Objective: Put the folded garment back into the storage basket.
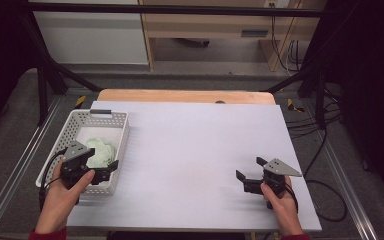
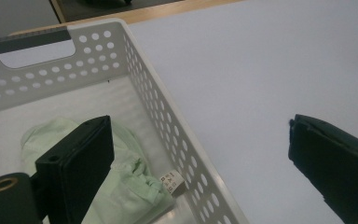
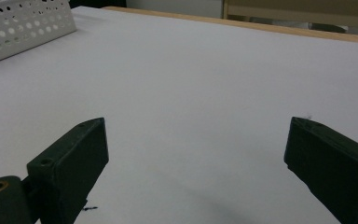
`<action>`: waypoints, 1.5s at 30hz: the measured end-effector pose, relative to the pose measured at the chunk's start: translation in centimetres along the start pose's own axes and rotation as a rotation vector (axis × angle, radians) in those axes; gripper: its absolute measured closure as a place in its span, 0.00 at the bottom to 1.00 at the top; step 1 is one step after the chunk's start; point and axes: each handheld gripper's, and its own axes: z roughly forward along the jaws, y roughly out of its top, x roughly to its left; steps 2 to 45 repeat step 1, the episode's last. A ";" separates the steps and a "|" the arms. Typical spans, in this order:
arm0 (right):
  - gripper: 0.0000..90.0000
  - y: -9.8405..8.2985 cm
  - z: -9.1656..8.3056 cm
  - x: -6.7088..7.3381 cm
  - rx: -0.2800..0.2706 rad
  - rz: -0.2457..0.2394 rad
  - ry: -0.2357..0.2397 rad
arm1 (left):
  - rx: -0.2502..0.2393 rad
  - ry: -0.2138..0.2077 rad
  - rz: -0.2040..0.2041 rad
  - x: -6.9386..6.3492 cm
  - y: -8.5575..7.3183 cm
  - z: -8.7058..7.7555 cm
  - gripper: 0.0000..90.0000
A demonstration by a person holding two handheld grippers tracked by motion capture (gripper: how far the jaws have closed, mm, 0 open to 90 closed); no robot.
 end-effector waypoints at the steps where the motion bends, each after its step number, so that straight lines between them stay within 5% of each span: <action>1: 0.07 0.0 0.0 0.1 0.000 -0.002 0.001 | -0.001 -0.001 0.001 0.0 0.0 0.0 0.08; 45: 0.07 0.0 0.0 0.1 0.000 -0.002 0.001 | -0.001 -0.001 0.001 0.0 0.0 0.0 0.08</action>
